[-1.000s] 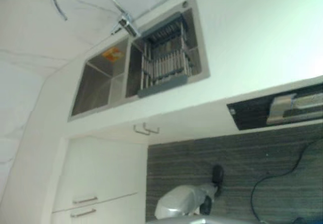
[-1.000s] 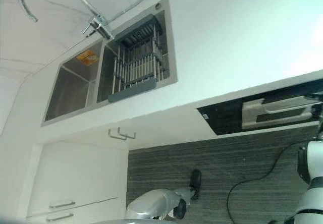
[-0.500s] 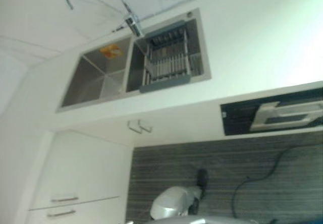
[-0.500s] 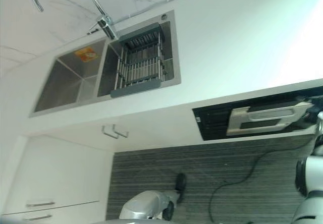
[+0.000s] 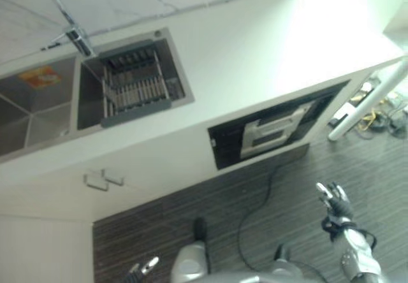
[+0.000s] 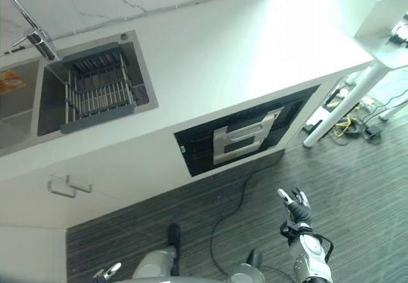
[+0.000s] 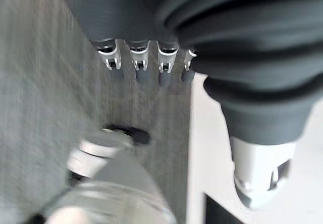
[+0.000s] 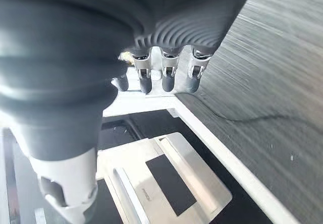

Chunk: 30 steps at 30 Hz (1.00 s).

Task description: Place the dishes in the dishwasher.

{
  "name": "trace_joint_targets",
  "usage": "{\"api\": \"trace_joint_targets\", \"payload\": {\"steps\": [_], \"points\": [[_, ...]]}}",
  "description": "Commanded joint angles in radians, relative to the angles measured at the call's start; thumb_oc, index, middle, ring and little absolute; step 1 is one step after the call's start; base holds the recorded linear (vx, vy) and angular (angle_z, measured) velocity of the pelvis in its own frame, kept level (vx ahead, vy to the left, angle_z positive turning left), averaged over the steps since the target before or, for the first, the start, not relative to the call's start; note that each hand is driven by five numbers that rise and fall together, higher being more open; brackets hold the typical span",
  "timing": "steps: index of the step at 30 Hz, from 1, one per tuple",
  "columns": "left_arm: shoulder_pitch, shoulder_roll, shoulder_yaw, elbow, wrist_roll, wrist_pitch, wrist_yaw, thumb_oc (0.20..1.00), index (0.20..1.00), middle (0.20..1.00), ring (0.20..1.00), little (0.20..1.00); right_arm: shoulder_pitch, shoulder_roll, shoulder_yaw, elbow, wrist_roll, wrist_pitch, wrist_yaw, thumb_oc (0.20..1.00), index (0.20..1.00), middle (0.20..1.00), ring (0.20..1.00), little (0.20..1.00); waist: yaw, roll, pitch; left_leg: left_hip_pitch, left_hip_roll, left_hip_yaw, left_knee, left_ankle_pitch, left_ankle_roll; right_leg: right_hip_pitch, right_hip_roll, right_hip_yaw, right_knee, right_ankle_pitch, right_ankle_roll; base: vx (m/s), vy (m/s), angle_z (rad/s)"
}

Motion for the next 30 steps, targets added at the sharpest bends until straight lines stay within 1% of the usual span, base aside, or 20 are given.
{"api": "trace_joint_targets", "payload": {"steps": [1, 2, 4, 5, 6, 7, 9, 10, 13, 14, 15, 16, 17, 18, 19, 21, 23, 25, 27, 30], "points": [[-0.034, 0.075, -0.004, 0.024, -0.055, -0.006, -0.047, 1.000, 1.000, 1.000, 1.000, 1.000, -0.088, -0.018, 0.018, 0.105, -0.019, -0.063, 0.056, 1.000, 1.000, 1.000, 1.000, 1.000, 0.043, 0.032, -0.014, 0.101, -0.006, 0.094, 0.006, -0.188, -0.010, -0.008, -0.035, 0.002, 0.022, -0.024, 0.023, -0.08, -0.226, 0.04], [-0.051, 0.081, 0.005, 0.024, -0.006, 0.001, -0.038, 1.000, 1.000, 1.000, 1.000, 1.000, -0.057, 0.021, 0.040, 0.174, -0.057, -0.075, 0.109, 1.000, 1.000, 1.000, 1.000, 1.000, 0.042, 0.021, -0.029, 0.109, 0.005, 0.090, 0.006, -0.184, -0.015, 0.003, -0.010, 0.003, 0.014, -0.041, 0.016, -0.08, -0.206, 0.03], [-0.111, 0.094, -0.007, 0.037, -0.037, 0.053, -0.071, 1.000, 1.000, 1.000, 1.000, 1.000, -0.049, 0.042, 0.066, 0.332, -0.087, -0.100, 0.206, 1.000, 1.000, 1.000, 1.000, 1.000, 0.045, 0.021, -0.050, 0.124, 0.021, 0.073, 0.006, -0.183, -0.026, 0.032, 0.029, 0.003, -0.006, -0.061, -0.003, -0.08, -0.180, 0.00], [-0.114, 0.094, -0.007, 0.037, -0.035, 0.055, -0.071, 1.000, 1.000, 1.000, 1.000, 1.000, -0.050, 0.042, 0.066, 0.336, -0.086, -0.097, 0.209, 1.000, 1.000, 1.000, 1.000, 1.000, 0.045, 0.021, -0.052, 0.121, 0.021, 0.071, 0.006, -0.180, -0.026, 0.030, 0.030, 0.003, -0.008, -0.060, -0.005, -0.11, -0.218, 0.00], [-0.156, 0.086, -0.055, 0.066, 0.021, 0.094, -0.059, 1.000, 1.000, 1.000, 1.000, 1.000, -0.076, 0.070, 0.109, 0.445, -0.120, -0.052, 0.222, 1.000, 1.000, 1.000, 1.000, 1.000, 0.053, 0.033, -0.072, 0.133, 0.036, 0.053, 0.006, -0.175, -0.043, 0.056, 0.067, -0.002, -0.035, -0.070, -0.027, -0.08, -0.149, -0.13], [-0.159, 0.084, -0.061, 0.070, 0.025, 0.093, -0.055, 1.000, 1.000, 1.000, 1.000, 1.000, -0.079, 0.072, 0.116, 0.454, -0.147, -0.044, 0.216, 1.000, 1.000, 1.000, 1.000, 1.000, 0.052, 0.035, -0.074, 0.134, 0.037, 0.050, 0.006, -0.173, -0.045, 0.057, 0.071, 0.000, -0.036, -0.072, -0.030, -0.09, -0.180, -0.11], [-0.173, 0.076, -0.094, 0.073, 0.014, 0.104, -0.032, 1.000, 1.000, 1.000, 1.000, 1.000, -0.084, 0.069, 0.165, 0.499, -0.314, 0.019, 0.153, 1.000, 1.000, 1.000, 1.000, 1.000, 0.045, 0.059, -0.076, 0.130, 0.050, 0.036, 0.006, -0.157, -0.065, 0.058, 0.097, 0.013, -0.043, -0.087, -0.049, -0.12, -0.010, -0.14], [-0.191, 0.060, -0.116, 0.054, -0.007, 0.123, -0.041, 1.000, 1.000, 1.000, 1.000, 1.000, -0.087, 0.050, 0.193, 0.537, -0.365, 0.052, 0.138, 1.000, 1.000, 1.000, 1.000, 1.000, 0.049, 0.082, -0.062, 0.113, 0.057, 0.024, 0.006, -0.140, -0.076, 0.051, 0.106, 0.024, -0.047, -0.092, -0.061, -0.26, 0.079, -0.08], [-0.260, -0.002, -0.185, 0.065, 0.066, 0.131, -0.028, 1.000, 1.000, 1.000, 1.000, 1.000, -0.080, 0.047, 0.213, 0.579, -0.377, 0.180, 0.127, 1.000, 1.000, 1.000, 1.000, 1.000, 0.036, 0.093, -0.038, 0.089, 0.061, 0.116, 0.006, -0.107, -0.087, 0.043, 0.097, -0.023, -0.052, -0.083, -0.060, -0.36, 0.009, 0.26], [-0.295, -0.025, -0.213, 0.085, 0.070, 0.120, -0.010, 1.000, 1.000, 1.000, 1.000, 1.000, -0.067, 0.053, 0.208, 0.594, -0.407, 0.191, 0.149, 1.000, 1.000, 1.000, 1.000, 1.000, 0.021, 0.069, -0.019, 0.087, 0.032, 0.171, 0.091, -0.127, -0.073, 0.047, 0.082, -0.057, -0.049, -0.073, -0.069, -0.43, -0.151, 1.06], [-0.321, -0.054, -0.210, 0.102, 0.069, 0.103, 0.006, 1.000, 1.000, 1.000, 1.000, 1.000, -0.057, 0.057, 0.207, 0.600, -0.410, 0.206, 0.165, 1.000, 1.000, 1.000, 1.000, 1.000, 0.017, 0.016, 0.001, 0.055, -0.009, 0.147, 0.288, -0.249, -0.028, 0.037, 0.044, -0.073, -0.034, -0.057, -0.081, -0.34, -0.133, 1.39], [-0.326, -0.059, -0.208, 0.106, 0.070, 0.096, 0.005, 1.000, 1.000, 1.000, 1.000, 1.000, -0.056, 0.058, 0.206, 0.601, -0.405, 0.211, 0.168, 1.000, 1.000, 1.000, 1.000, 1.000, 0.016, 0.008, 0.004, 0.045, -0.015, 0.139, 0.317, -0.274, -0.020, 0.036, 0.039, -0.078, -0.030, -0.054, -0.081, -0.27, -0.079, 1.31], [-0.338, -0.080, -0.204, 0.125, 0.083, 0.073, 0.010, 1.000, 1.000, 1.000, 1.000, 1.000, -0.053, 0.066, 0.203, 0.598, -0.378, 0.232, 0.168, 1.000, 1.000, 1.000, 1.000, 1.000, 0.011, -0.021, 0.010, 0.057, -0.040, 0.127, 0.373, -0.344, 0.007, 0.023, 0.024, -0.079, -0.009, -0.043, -0.080, -0.17, 0.057, 0.98], [-0.344, -0.087, -0.204, 0.136, 0.085, 0.064, 0.015, 1.000, 1.000, 1.000, 1.000, 1.000, -0.050, 0.073, 0.199, 0.602, -0.368, 0.237, 0.158, 1.000, 1.000, 1.000, 1.000, 1.000, 0.002, -0.028, 0.008, 0.081, -0.040, 0.134, 0.354, -0.364, 0.013, 0.010, 0.025, -0.081, 0.012, -0.042, -0.078, -0.18, 0.155, 0.64], [-0.345, -0.086, -0.205, 0.157, 0.091, 0.061, 0.020, 1.000, 1.000, 1.000, 1.000, 1.000, -0.045, 0.086, 0.181, 0.613, -0.358, 0.233, 0.136, 1.000, 1.000, 1.000, 1.000, 1.000, -0.015, -0.020, 0.003, 0.142, -0.030, 0.148, 0.253, -0.332, 0.009, -0.013, 0.035, -0.084, 0.039, -0.041, -0.066, -0.05, 0.208, 0.39], [-0.341, -0.079, -0.200, 0.180, 0.105, 0.060, 0.015, 1.000, 1.000, 1.000, 1.000, 1.000, -0.040, 0.093, 0.170, 0.621, -0.346, 0.222, 0.125, 1.000, 1.000, 1.000, 1.000, 1.000, -0.024, -0.008, -0.004, 0.206, -0.023, 0.149, 0.153, -0.328, 0.004, -0.016, 0.050, -0.069, 0.048, -0.046, -0.036, 0.06, 0.196, 0.56], [-0.333, -0.072, -0.200, 0.206, 0.085, 0.049, 0.006, 1.000, 1.000, 1.000, 1.000, 1.000, -0.034, 0.097, 0.136, 0.624, -0.312, 0.173, 0.113, 1.000, 1.000, 1.000, 1.000, 1.000, -0.041, -0.013, -0.014, 0.236, -0.051, 0.172, 0.039, -0.275, 0.014, -0.038, 0.047, -0.074, 0.057, -0.018, -0.022, -0.01, 0.244, 0.31], [-0.334, -0.071, -0.210, 0.221, 0.079, 0.056, -0.004, 1.000, 1.000, 1.000, 1.000, 1.000, -0.022, 0.109, 0.112, 0.606, -0.234, 0.132, 0.111, 1.000, 1.000, 1.000, 1.000, 1.000, -0.056, -0.019, -0.020, 0.253, -0.066, 0.170, 0.011, -0.282, 0.027, -0.072, 0.031, -0.065, 0.089, -0.001, -0.015, 0.02, 0.255, 0.03], [-0.336, -0.070, -0.218, 0.229, 0.086, 0.074, -0.005, 1.000, 1.000, 1.000, 1.000, 1.000, -0.015, 0.123, 0.097, 0.601, -0.219, 0.126, 0.104, 1.000, 1.000, 1.000, 1.000, 1.000, -0.060, -0.021, -0.020, 0.252, -0.075, 0.160, 0.006, -0.288, 0.040, -0.099, 0.019, -0.059, 0.128, 0.006, -0.010, 0.02, 0.230, 0.23], [-0.330, -0.067, -0.229, 0.237, 0.109, 0.111, 0.012, 1.000, 1.000, 1.000, 1.000, 1.000, 0.003, 0.143, 0.115, 0.614, -0.378, 0.136, 0.099, 1.000, 1.000, 1.000, 1.000, 1.000, -0.063, -0.020, -0.014, 0.232, -0.066, 0.152, 0.006, -0.281, 0.066, -0.123, 0.026, -0.045, 0.182, -0.019, -0.010, -0.02, 0.177, -0.11]]}}
